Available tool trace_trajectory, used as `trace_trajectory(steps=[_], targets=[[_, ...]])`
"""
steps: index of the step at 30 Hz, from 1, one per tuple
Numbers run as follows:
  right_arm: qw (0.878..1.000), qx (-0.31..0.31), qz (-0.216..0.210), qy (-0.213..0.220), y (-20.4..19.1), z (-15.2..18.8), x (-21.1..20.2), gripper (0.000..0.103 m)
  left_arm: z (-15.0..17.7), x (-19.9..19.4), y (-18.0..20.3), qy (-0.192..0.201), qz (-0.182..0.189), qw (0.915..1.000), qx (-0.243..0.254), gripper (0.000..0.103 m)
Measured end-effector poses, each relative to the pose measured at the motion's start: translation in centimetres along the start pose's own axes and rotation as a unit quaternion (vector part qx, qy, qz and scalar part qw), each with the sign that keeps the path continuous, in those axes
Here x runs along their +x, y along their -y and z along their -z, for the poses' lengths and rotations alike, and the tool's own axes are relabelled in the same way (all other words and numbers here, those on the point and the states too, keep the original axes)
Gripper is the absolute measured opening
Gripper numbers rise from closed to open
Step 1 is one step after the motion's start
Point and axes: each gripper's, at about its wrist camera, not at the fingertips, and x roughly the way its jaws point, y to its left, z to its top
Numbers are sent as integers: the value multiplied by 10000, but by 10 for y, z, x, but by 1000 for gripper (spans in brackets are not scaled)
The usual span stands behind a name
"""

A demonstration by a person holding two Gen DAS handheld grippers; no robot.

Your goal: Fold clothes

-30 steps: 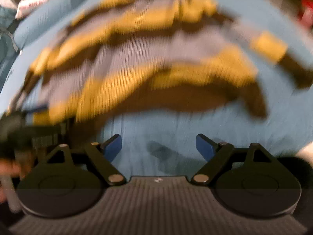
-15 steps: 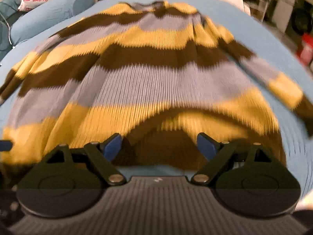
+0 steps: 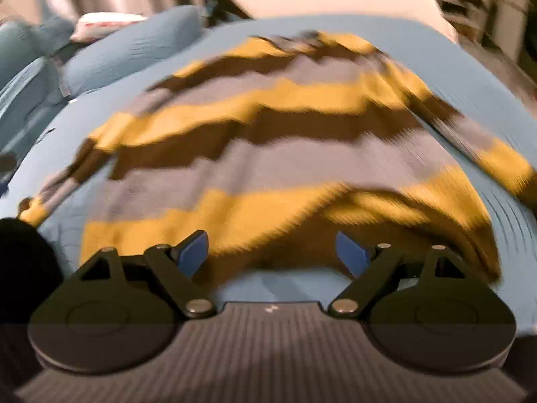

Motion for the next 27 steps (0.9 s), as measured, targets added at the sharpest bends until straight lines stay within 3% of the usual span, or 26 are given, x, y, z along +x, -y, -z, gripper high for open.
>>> trace_trajectory(steps=[3, 6, 8, 10, 15, 18, 19, 20, 21, 23, 26, 27], targets=[[9961, -540, -688, 104, -41, -15, 7, 86, -9, 8, -59, -80, -795, 9965, -264, 103], [9862, -525, -1571, -85, -79, -34, 27, 86, -8, 19, -106, -340, -1344, 9891, -487, 103], [9701, 133, -2355, -569, -97, -47, 55, 84, -4, 21, -121, -444, -1383, 9872, -659, 103], [9577, 409, -2684, -952, -115, -55, 79, 75, 3, 23, -135, -616, -1185, 9871, -888, 103], [9574, -21, -2682, -1072, -158, -60, 99, 75, 21, 36, -145, -887, -6, 9838, -1559, 103], [9565, -158, -2708, -1078, -164, -54, 95, 75, 26, 52, -148, -1078, 215, 9774, -1808, 103], [9573, -179, -2680, -1072, -163, -52, 92, 75, 25, 59, -148, -1203, 105, 9758, -1824, 101], [9581, -199, -2652, -1066, -162, -49, 89, 75, 27, 62, -148, -1269, -49, 9766, -1738, 95], [9587, -200, -2633, -1060, -160, -46, 86, 75, 23, 63, -136, -1308, -437, 9827, -1238, 95], [9610, -138, -2572, -1001, -152, -44, 79, 75, 18, 58, -110, -1102, -473, 9926, -207, 95], [9648, 129, -2450, -944, -134, -43, 76, 76, 15, 60, -97, -1105, -493, 9926, 113, 93], [9651, 227, -2433, -941, -130, -42, 77, 76, 14, 64, -99, -1149, -414, 9925, 27, 81]])
